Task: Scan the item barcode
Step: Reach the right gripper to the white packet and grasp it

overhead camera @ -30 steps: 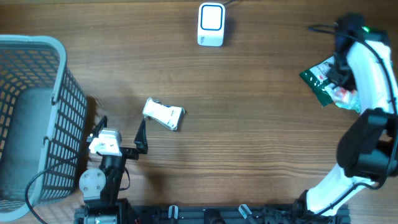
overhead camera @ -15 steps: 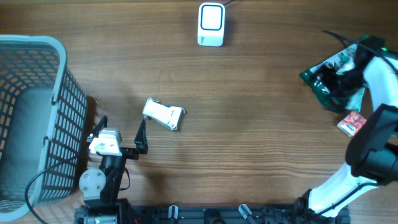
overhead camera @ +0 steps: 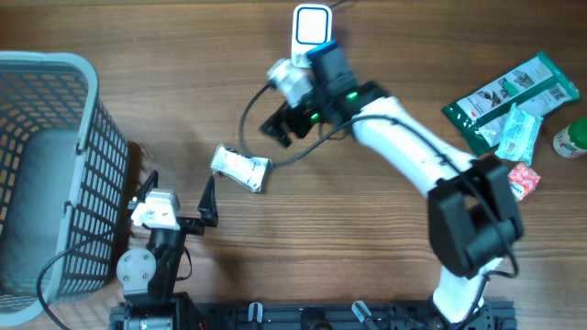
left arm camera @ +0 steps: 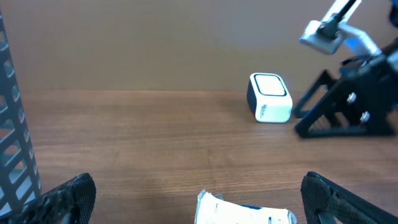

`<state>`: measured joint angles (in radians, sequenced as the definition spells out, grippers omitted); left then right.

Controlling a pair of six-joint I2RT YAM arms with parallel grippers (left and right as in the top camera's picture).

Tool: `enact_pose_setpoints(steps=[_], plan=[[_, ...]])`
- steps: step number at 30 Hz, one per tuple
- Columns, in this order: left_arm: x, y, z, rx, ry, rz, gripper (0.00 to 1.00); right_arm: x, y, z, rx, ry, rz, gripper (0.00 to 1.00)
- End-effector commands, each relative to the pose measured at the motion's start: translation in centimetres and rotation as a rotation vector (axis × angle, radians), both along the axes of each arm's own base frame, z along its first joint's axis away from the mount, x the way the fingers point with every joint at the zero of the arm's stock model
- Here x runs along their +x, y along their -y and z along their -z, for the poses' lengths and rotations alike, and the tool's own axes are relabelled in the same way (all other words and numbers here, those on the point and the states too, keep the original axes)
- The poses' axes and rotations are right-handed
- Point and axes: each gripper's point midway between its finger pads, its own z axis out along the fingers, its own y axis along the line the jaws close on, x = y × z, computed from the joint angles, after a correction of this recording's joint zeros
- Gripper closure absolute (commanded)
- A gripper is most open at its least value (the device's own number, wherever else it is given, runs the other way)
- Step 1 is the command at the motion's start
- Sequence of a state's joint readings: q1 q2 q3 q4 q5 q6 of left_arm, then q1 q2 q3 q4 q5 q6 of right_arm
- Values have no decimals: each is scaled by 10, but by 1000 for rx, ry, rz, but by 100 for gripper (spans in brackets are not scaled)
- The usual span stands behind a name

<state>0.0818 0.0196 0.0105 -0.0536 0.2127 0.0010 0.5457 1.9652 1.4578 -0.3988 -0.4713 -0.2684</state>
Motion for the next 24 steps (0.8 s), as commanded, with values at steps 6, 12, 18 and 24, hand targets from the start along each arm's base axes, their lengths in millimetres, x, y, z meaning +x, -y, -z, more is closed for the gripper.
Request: enact_pose_setpoints(steps=[6,12,18,24], plan=[[0,-2,2,-10,-3,-10,0,-47,-61,37,68,45,-344,6],[0,-2,2,-10,-3,-10,0,-53,-64,74,66,-13,-379,21],[0,-2,2,-10,-3,-10,0,-40,-71,97,22,18,-316,41],[0,-2,2,-10,-3,-10,0,-58,-82,114,-16,-15,-325,60]])
